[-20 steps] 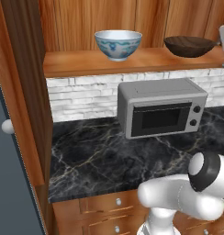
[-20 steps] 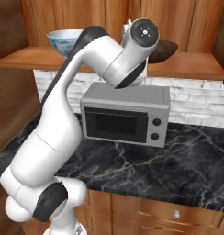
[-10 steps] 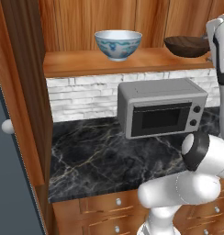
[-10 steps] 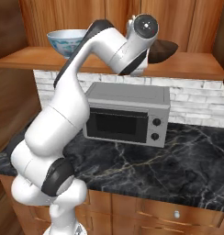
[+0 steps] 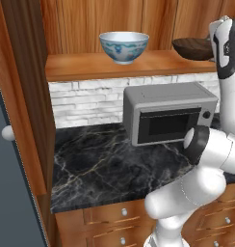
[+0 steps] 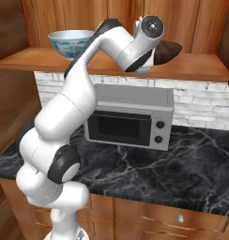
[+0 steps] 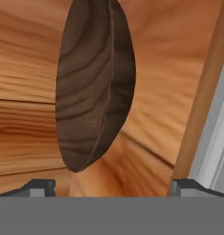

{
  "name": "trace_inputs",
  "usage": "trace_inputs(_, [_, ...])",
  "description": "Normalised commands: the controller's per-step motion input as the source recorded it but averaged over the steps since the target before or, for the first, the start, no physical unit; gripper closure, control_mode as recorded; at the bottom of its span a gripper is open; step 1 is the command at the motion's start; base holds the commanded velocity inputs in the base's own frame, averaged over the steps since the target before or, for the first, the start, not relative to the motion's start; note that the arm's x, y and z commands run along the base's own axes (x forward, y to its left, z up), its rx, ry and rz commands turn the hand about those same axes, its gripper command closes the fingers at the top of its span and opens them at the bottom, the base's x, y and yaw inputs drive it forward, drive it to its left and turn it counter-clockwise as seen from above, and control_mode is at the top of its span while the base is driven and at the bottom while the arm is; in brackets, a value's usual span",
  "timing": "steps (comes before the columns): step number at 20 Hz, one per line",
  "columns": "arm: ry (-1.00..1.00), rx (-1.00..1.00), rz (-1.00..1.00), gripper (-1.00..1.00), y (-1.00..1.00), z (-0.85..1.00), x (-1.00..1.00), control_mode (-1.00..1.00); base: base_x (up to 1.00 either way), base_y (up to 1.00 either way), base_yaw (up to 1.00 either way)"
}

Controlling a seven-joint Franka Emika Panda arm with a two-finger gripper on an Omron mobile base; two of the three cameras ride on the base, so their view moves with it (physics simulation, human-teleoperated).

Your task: Pick up the bowls from the cabinet and place each bowl in front of a stool on the dining counter.

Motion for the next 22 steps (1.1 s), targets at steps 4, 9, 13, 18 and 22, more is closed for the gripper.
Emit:
trace_inputs(4, [0.0, 0.01, 0.0, -1.0, -0.09, -0.15, 0.44, -1.0, 0.0, 0.0, 0.0])
trace_inputs(9, [0.0, 0.04, 0.0, -1.0, -0.16, 0.0, 0.58, -1.0, 0.0, 0.0, 0.0])
trace_inputs(13, [0.01, 0.02, 0.0, -1.0, -0.15, 0.0, 0.38, -1.0, 0.0, 0.0, 0.0])
trace_inputs(18, [0.0, 0.0, 0.0, 1.0, -0.04, -0.21, 0.06, -1.0, 0.0, 0.0, 0.0])
trace_inputs(22, [0.0, 0.0, 0.0, 1.0, 0.0, 0.0, 0.0, -1.0, 0.0, 0.0, 0.0])
